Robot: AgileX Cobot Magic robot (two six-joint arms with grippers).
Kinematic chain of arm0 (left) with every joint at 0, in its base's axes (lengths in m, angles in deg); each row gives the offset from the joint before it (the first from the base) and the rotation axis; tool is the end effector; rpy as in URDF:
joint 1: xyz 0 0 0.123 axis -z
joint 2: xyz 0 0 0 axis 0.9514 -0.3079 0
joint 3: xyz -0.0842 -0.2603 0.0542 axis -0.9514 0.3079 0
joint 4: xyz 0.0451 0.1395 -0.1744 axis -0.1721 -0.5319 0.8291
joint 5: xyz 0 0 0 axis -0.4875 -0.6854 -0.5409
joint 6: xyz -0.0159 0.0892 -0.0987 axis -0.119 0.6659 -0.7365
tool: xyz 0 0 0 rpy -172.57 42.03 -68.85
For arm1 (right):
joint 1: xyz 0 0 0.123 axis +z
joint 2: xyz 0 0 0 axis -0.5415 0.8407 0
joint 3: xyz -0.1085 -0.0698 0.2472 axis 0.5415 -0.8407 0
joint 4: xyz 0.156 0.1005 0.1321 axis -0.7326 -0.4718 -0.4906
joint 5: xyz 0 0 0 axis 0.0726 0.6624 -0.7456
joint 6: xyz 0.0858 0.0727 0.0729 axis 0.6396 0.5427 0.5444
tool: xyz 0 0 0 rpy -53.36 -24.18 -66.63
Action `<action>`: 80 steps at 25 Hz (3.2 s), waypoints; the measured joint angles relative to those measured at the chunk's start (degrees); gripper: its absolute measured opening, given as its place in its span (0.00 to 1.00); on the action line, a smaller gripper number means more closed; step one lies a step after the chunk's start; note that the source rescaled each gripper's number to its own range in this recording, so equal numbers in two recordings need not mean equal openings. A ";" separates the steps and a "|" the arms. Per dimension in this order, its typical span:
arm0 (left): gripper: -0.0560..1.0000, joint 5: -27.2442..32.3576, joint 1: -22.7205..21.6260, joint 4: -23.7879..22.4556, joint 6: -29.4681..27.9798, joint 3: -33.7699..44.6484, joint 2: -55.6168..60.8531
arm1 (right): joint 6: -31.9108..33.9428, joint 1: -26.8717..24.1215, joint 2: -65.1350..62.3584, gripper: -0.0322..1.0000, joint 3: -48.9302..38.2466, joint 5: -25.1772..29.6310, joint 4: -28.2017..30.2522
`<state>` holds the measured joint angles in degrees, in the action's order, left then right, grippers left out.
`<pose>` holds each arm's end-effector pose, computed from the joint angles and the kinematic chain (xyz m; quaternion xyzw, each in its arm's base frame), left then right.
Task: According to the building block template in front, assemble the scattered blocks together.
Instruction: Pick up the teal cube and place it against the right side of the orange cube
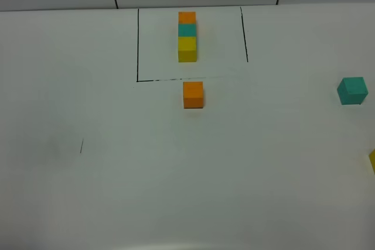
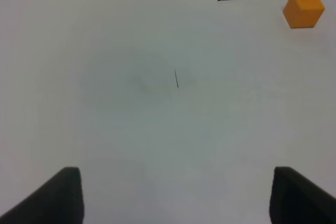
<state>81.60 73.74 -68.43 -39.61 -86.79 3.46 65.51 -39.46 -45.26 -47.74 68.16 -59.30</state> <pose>0.0146 -0.0147 0.2454 0.0558 0.8545 -0.0440 0.5145 0.0358 -0.0031 0.2545 0.1205 0.8742 0.0137 0.4702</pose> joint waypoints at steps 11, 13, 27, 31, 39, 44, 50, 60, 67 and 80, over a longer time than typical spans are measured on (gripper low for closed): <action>0.64 0.00 0.00 0.00 0.00 0.00 0.00 | -4.17 0.00 50.58 0.99 14.77 -11.58 -0.25; 0.64 0.00 0.00 0.00 0.00 0.00 0.00 | -7.38 0.00 58.85 0.99 18.44 -12.52 -1.66; 0.64 0.00 0.00 0.00 0.00 0.00 0.00 | -18.65 4.03 92.15 1.00 37.44 -15.40 -5.69; 0.64 0.00 0.00 0.00 0.00 0.00 0.00 | -18.67 4.03 96.71 0.96 40.68 -15.01 -5.39; 0.64 0.00 0.00 0.00 0.00 0.00 0.00 | -19.82 4.03 102.65 0.89 44.69 -14.87 -4.75; 0.63 0.00 0.00 0.00 0.00 0.00 0.00 | -19.99 4.03 105.67 0.87 47.67 -15.35 -4.34; 0.63 0.00 0.00 0.00 0.00 0.00 0.00 | -20.15 3.27 109.36 0.84 49.61 -15.47 -4.37; 0.63 0.00 0.00 0.00 0.00 0.00 0.00 | -20.55 1.44 111.93 0.64 49.61 -15.52 -4.36; 0.63 0.00 0.00 0.00 0.00 0.00 0.00 | -21.33 1.44 111.96 0.61 49.72 -15.60 -4.41; 0.63 0.00 0.00 0.00 0.00 0.00 0.00 | -22.21 1.70 111.96 0.04 51.26 -13.19 -4.19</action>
<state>81.60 73.74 -68.43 -39.61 -86.79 3.46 43.30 -37.76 66.69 3.53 54.98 -63.49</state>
